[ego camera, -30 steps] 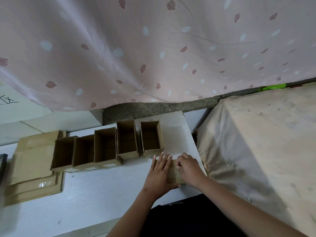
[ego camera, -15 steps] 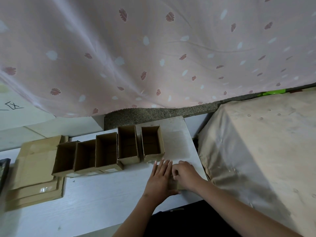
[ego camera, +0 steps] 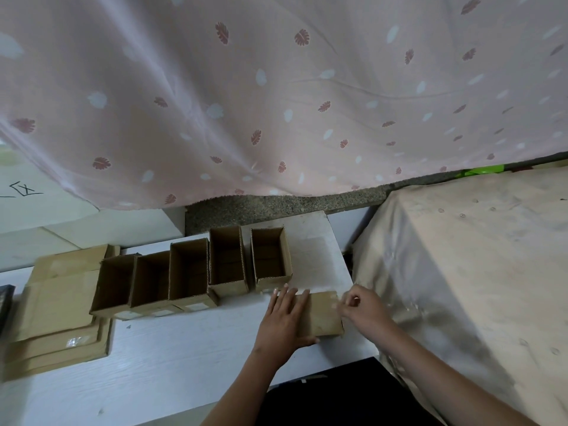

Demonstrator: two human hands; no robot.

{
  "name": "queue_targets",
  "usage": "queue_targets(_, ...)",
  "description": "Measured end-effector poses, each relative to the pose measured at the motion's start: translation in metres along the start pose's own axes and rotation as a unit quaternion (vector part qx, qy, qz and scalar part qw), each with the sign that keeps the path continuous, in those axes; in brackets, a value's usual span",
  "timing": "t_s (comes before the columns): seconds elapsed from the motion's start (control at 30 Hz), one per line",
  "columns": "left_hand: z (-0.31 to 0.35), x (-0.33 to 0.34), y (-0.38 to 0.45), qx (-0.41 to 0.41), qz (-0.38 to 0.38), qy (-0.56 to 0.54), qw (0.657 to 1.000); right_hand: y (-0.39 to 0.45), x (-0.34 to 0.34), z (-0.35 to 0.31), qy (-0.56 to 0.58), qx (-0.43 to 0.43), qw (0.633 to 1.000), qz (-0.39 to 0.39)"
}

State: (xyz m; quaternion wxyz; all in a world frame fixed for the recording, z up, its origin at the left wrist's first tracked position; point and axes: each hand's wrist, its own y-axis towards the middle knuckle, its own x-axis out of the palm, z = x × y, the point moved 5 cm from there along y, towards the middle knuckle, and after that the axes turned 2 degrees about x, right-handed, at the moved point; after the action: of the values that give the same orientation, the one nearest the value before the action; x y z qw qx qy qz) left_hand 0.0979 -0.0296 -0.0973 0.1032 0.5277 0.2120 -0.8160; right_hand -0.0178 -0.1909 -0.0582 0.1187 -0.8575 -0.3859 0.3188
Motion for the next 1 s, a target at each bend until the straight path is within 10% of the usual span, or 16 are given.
queue_targets(0.27,0.016,0.001,0.003,0.023,-0.003,0.023,0.999,-0.010,-0.029,0.010,0.048,0.000,0.992,0.119)
queue_targets(0.57,0.045,-0.017,0.015,0.063,0.013,-0.003,0.998,-0.021,-0.011,-0.026,-0.054,-0.064,0.996,0.031)
queue_targets(1.0,-0.002,-0.031,-0.001,-0.049,0.122,-0.232,0.964,-0.008,-0.030,-0.035,0.091,0.003,0.991,-0.102)
